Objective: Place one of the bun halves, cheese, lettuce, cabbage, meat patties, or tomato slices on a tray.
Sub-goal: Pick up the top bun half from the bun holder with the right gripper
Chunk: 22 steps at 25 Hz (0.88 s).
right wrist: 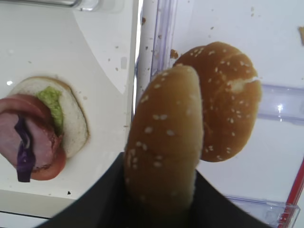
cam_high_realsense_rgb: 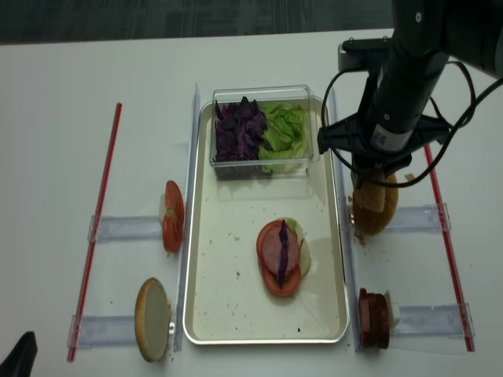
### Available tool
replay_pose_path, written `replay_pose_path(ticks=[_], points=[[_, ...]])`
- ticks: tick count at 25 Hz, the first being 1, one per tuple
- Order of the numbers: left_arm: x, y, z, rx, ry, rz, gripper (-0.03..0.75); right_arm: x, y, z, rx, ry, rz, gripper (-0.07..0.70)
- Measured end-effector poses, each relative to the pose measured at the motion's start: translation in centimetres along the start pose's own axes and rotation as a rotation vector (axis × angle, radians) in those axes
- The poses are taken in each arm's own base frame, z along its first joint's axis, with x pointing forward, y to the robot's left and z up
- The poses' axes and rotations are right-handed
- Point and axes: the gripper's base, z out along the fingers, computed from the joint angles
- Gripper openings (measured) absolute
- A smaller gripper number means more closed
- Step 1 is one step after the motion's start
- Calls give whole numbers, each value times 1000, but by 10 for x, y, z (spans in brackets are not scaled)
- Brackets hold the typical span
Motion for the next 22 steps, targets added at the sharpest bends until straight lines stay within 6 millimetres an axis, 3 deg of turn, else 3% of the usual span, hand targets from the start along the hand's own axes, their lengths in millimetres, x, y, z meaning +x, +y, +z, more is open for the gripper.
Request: replay_pose_path(ticks=[16, 22], points=[[0, 0, 0, 0, 0, 0, 597, 12, 2, -15, -18, 26, -1, 249], [0, 0, 0, 0, 0, 0, 598, 21, 17, -20, -26, 14, -34, 249]])
